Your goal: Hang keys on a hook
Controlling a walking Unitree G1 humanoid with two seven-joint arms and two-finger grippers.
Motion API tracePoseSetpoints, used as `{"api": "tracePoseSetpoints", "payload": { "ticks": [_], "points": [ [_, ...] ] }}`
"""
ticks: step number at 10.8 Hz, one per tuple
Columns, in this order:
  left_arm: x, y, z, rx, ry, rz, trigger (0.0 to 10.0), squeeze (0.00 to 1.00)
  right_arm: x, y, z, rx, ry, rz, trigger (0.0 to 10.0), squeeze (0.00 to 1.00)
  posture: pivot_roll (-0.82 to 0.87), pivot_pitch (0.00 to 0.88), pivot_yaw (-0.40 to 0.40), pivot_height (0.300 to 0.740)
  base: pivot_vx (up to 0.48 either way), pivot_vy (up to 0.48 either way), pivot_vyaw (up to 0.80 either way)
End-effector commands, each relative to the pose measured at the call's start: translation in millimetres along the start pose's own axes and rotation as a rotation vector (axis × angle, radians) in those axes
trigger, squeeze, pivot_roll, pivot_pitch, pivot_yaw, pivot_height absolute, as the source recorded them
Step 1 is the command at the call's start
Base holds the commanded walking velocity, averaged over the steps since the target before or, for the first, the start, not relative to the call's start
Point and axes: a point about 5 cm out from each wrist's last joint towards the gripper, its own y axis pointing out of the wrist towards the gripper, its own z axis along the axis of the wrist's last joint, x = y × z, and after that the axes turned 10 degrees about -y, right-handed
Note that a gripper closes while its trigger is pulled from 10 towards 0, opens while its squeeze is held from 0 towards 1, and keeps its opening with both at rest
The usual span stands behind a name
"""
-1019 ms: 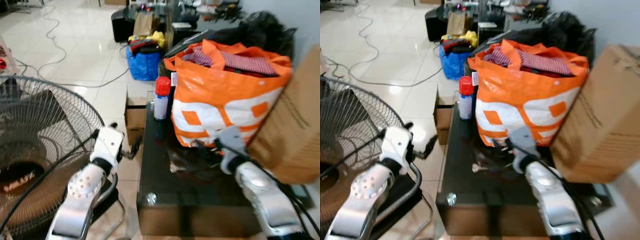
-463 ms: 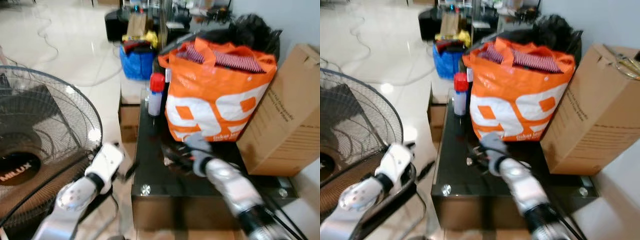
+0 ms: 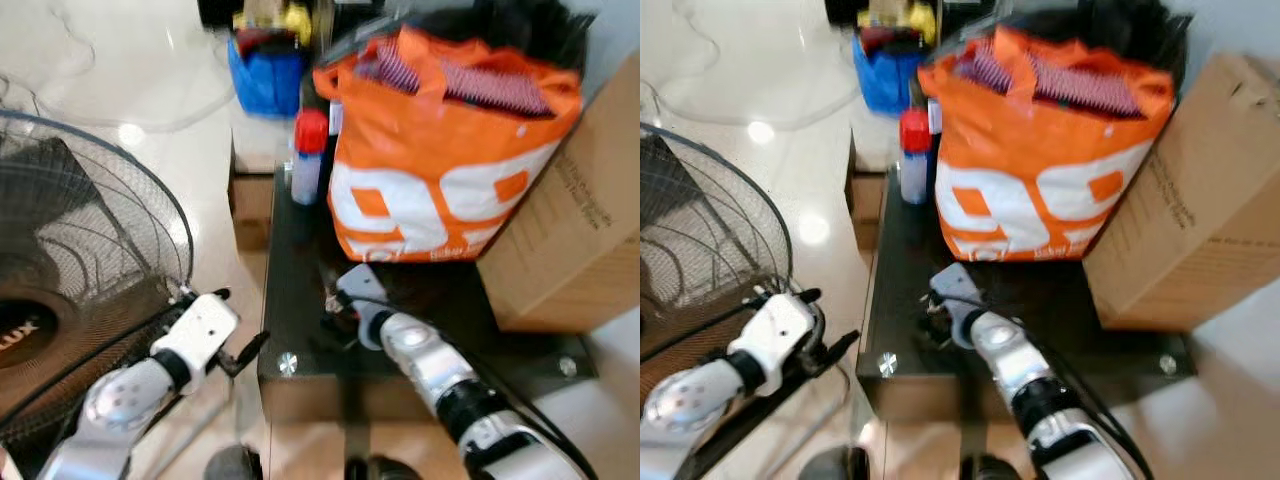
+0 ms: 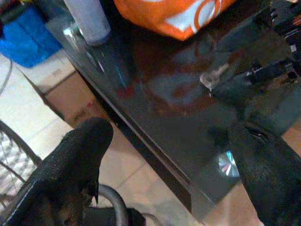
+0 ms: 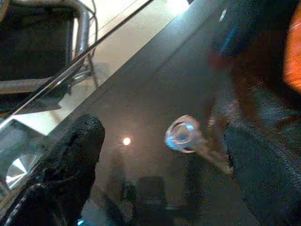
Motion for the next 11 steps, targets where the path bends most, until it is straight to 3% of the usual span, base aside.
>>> {"api": "tracePoseSetpoints", "payload": {
  "ticks": [1,3,4,5,9,10,11],
  "points": [
    [0.8,-5.5,1.0,-0.006,0.0,-0.005,10.0,0.0,3.5,0.7,-3.9,-0.019,-0.009,-0.027,10.0,0.0,0.07,0.253,-0.083,0.74,0.0,0.0,0.0],
    [4.7,-10.0,1.5,-0.02,-0.006,-0.009,10.0,0.0,5.3,6.3,-6.1,-0.068,-0.032,-0.101,8.6,0.0,0.07,0.27,-0.077,0.74,0.0,0.0,0.0],
    [6.5,-10.1,2.9,-0.019,-0.008,-0.013,10.0,0.0,3.5,8.7,-2.2,-0.055,-0.028,-0.106,6.3,0.0,0.07,0.275,-0.074,0.74,0.0,0.0,0.0],
    [7.4,-10.6,3.7,-0.019,-0.009,-0.016,10.0,0.0,2.1,10.4,-0.1,-0.05,-0.027,-0.118,4.8,0.0,0.08,0.278,-0.071,0.74,0.0,0.0,0.0],
    [8.3,-12.1,3.6,-0.031,-0.01,-0.02,10.0,0.0,3.4,11.4,-1.3,-0.048,0.004,-0.175,2.4,0.0,0.09,0.286,-0.068,0.74,0.0,0.0,0.0],
    [9.0,-12.1,3.6,-0.031,-0.011,-0.022,10.0,0.0,3.0,11.8,-0.1,-0.039,0.004,-0.177,0.7,0.0,0.09,0.286,-0.068,0.74,0.0,0.0,0.0],
    [9.4,-12.0,3.6,-0.031,-0.012,-0.023,10.0,0.0,2.7,12.0,0.0,-0.037,0.005,-0.177,0.4,0.0,0.09,0.285,-0.068,0.74,0.0,0.0,0.0]
  ]
}}
